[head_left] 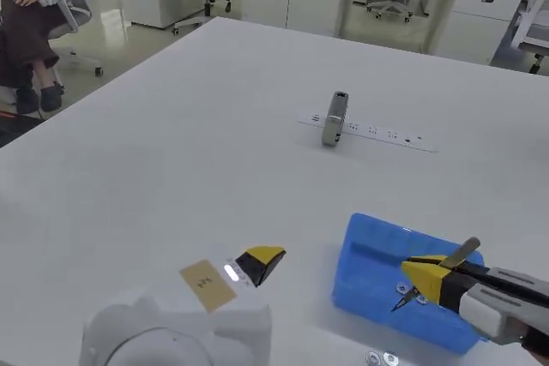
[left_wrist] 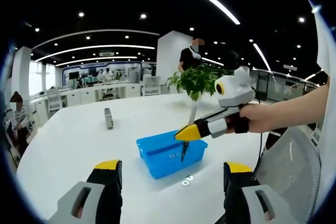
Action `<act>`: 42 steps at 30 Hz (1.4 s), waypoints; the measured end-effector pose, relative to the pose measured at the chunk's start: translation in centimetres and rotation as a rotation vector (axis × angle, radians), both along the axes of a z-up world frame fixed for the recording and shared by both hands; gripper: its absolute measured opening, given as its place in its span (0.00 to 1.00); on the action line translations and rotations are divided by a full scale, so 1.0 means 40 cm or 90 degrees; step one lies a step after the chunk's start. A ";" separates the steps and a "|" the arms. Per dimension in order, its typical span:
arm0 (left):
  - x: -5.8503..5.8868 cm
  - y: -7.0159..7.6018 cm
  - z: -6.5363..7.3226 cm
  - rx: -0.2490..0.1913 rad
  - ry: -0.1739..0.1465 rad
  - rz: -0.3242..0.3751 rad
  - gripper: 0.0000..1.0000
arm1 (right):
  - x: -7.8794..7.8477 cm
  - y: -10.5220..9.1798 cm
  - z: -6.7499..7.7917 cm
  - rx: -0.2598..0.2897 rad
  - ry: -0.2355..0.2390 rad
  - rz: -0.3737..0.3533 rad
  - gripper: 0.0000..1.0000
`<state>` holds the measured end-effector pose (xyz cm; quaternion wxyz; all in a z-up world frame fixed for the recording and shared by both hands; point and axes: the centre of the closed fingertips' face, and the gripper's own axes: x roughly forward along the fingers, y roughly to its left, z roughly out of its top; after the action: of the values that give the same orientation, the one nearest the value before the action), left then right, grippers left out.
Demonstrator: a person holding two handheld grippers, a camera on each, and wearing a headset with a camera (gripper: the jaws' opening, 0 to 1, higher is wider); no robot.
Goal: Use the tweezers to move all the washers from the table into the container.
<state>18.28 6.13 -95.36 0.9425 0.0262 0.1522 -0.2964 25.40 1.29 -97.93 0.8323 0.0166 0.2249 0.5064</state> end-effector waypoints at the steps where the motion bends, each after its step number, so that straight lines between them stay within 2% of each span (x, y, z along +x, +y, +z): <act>1: 0.000 0.000 0.000 0.000 0.000 0.000 0.80 | -0.008 0.002 -0.008 -0.005 0.002 0.005 0.04; 8: 0.000 0.001 0.000 0.002 -0.001 0.001 0.80 | -0.030 0.002 -0.046 -0.034 0.007 0.019 0.04; 12: 0.001 0.001 0.000 0.001 -0.001 0.001 0.80 | -0.034 0.001 -0.062 -0.041 0.016 0.020 0.04; 23: 0.000 0.002 0.000 0.001 -0.001 0.001 0.80 | -0.044 -0.011 -0.103 -0.079 0.016 0.034 0.04; 31: -0.002 -0.002 0.000 0.001 0.001 -0.003 0.80 | -0.044 -0.009 -0.110 -0.086 0.015 0.038 0.04; 39: -0.002 -0.002 -0.003 0.004 0.002 -0.003 0.80 | -0.052 -0.006 -0.131 -0.122 0.004 0.055 0.04; 42: -0.003 -0.003 -0.003 0.005 0.002 -0.005 0.80 | -0.051 -0.005 -0.129 -0.120 0.000 0.056 0.04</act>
<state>18.18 6.00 -95.50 0.9409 0.0302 0.1548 -0.2997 23.34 1.09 -103.08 0.8070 -0.0719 0.2719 0.5192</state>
